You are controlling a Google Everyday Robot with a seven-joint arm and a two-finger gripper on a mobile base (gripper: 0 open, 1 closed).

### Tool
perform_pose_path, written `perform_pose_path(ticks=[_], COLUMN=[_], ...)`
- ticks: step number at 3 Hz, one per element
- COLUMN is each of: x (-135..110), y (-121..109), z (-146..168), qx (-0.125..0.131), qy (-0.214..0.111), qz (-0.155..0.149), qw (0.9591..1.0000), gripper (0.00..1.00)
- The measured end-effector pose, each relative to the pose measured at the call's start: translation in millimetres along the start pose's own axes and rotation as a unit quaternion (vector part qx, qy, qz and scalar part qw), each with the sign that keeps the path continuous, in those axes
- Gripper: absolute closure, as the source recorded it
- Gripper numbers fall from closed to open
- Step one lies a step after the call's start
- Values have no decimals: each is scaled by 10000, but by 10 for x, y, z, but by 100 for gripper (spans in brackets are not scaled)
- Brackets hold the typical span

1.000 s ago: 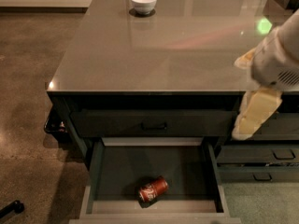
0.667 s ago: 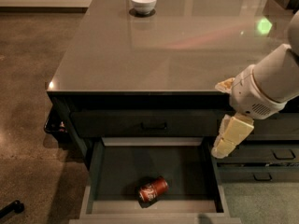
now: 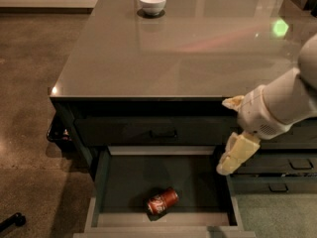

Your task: Pick coke can from middle drawer and place on counter

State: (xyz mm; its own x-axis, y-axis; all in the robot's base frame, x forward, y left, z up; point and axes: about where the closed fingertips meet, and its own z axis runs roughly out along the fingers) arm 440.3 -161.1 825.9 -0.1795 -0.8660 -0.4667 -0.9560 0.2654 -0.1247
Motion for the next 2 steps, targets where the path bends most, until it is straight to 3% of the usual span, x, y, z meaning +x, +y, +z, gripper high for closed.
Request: perform_pose_path(ticks=[1,2], x=[201,358], y=[76,95], z=[839,1635], qx=[-256,-634], qy=[-515,-927], qz=[41,57], qw=[9983,9937], gripper=[0,0])
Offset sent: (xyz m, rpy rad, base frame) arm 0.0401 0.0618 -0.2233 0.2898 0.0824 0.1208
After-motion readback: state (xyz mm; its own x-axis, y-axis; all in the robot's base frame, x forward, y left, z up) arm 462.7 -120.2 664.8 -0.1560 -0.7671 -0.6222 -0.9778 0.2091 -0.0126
